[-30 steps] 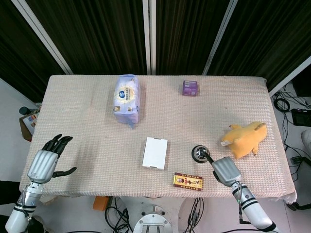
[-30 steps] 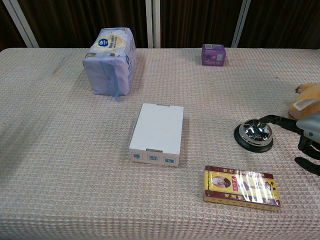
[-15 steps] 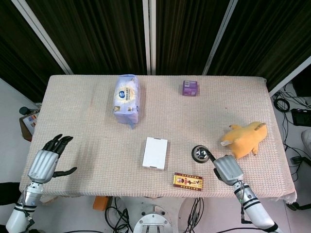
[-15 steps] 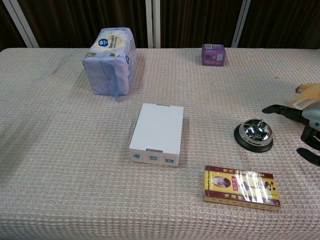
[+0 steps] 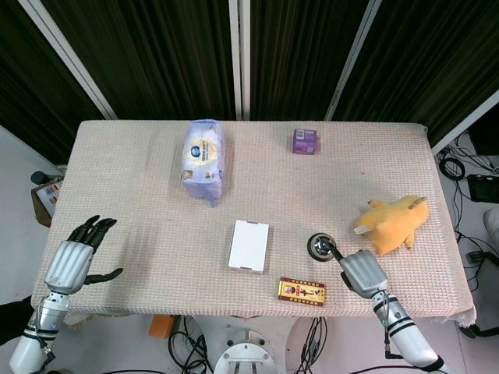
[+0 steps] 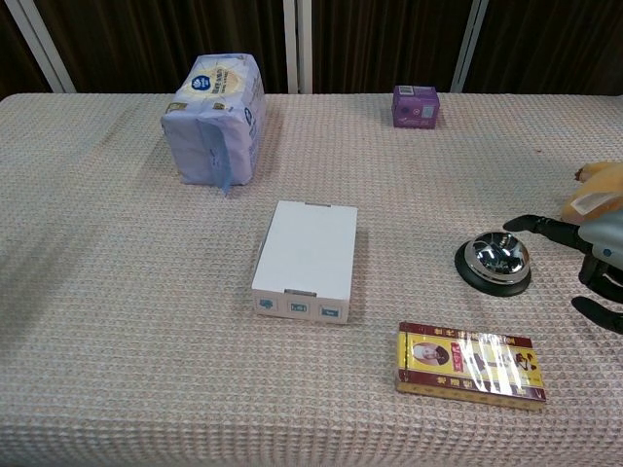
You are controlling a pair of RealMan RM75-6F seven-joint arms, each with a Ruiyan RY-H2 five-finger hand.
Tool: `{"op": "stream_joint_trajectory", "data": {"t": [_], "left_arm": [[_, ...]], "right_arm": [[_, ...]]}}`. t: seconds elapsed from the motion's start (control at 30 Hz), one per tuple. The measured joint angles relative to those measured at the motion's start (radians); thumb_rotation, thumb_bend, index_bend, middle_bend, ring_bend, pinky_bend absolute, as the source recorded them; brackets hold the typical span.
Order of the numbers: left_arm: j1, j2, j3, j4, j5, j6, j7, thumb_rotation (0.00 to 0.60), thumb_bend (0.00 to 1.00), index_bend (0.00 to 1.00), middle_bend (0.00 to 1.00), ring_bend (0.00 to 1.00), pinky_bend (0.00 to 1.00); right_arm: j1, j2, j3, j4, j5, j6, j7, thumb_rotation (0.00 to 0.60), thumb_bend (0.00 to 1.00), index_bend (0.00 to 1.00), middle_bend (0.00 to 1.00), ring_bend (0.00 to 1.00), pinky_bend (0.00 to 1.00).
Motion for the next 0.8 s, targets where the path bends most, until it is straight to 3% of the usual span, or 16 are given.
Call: {"op": "stream_joint_trajectory", "data": {"t": [0.4,0.63,0.8], "left_arm": [[-0.003,-0.006,0.005,0.012,-0.008,-0.018,-0.006,0.485,0.08,0.12,0.15,0.07,0.22],[-0.006,-0.004,0.002,0.005,-0.001,-0.011,-0.003,0.483,0.08,0.12,0.15,0.07,0.22],[-0.007,-0.005,0.004,0.006,-0.004,-0.016,-0.003,0.481,0.08,0.12,0.15,0.07,0.22]], "right_arm": [[0.003,-0.022,-0.01,0.031,0.05,-0.047,-0.033,0.6,0.39,0.0,0.86,0.78,0.61],[-0.004,-0.002,0.002,0.011,-0.005,0.004,0.015,0.6,0.39,0.0,0.86,0.78,0.61],[-0.001,-0.003,-0.003,0.019,0.014,-0.025,0.002,0.6,0.39,0.0,0.86,0.78,0.61]]}}
